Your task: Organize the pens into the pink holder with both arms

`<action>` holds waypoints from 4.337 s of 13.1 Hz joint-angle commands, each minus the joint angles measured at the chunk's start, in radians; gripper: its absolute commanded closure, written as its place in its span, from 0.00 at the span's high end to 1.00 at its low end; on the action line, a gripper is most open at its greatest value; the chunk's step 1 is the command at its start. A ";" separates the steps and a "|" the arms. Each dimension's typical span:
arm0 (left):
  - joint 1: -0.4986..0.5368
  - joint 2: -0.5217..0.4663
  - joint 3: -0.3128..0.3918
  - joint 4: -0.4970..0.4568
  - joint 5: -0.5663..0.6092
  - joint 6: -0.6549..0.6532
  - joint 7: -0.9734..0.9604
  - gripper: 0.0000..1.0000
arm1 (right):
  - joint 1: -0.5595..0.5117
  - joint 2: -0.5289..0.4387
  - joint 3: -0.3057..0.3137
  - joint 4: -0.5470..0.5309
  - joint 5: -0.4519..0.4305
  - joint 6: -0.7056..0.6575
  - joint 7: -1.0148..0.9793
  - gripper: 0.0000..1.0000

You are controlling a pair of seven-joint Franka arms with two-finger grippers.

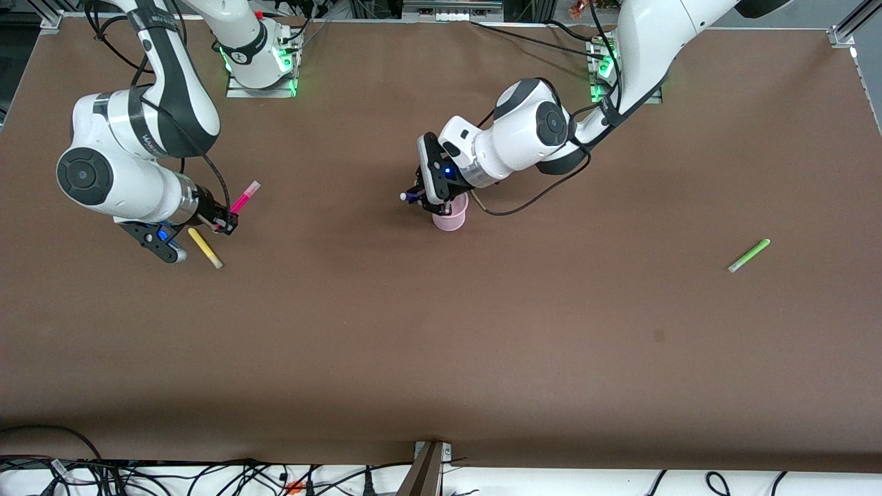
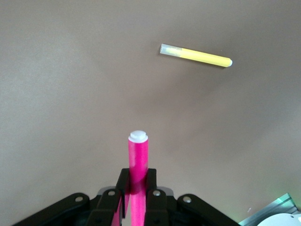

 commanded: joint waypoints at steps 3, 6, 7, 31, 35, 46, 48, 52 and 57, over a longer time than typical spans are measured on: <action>0.010 0.058 -0.015 -0.038 -0.016 0.064 0.090 0.63 | 0.004 0.003 -0.001 0.024 -0.013 -0.022 0.019 0.00; 0.021 0.038 -0.022 -0.046 -0.016 0.051 0.061 1.00 | 0.004 0.002 -0.001 0.024 -0.013 -0.024 0.020 0.00; 0.030 0.022 -0.024 -0.042 -0.016 0.010 0.039 1.00 | 0.004 -0.001 0.000 0.027 -0.013 -0.024 0.027 0.00; 0.429 -0.161 0.054 0.546 0.541 -1.221 -0.899 1.00 | 0.809 0.443 -0.009 0.637 -0.564 -0.157 1.327 0.00; 0.448 -0.172 0.073 0.629 0.574 -1.290 -0.888 1.00 | 0.820 0.499 -0.009 0.637 -0.567 -0.154 1.418 0.00; 0.129 -0.356 0.680 0.571 0.294 -1.350 -0.902 1.00 | 0.881 0.517 -0.011 0.611 -0.631 -0.159 1.518 0.00; 0.072 -0.418 0.767 0.481 0.294 -1.236 -0.896 1.00 | 0.884 0.529 -0.011 0.611 -0.631 -0.160 1.521 0.00; 0.049 -0.629 0.778 0.211 0.289 -1.019 -0.900 1.00 | 0.903 0.543 -0.011 0.611 -0.631 -0.192 1.531 0.00; -0.110 -0.663 0.952 0.201 0.262 -1.025 -0.891 1.00 | 0.903 0.542 -0.011 0.614 -0.642 -0.192 1.530 0.36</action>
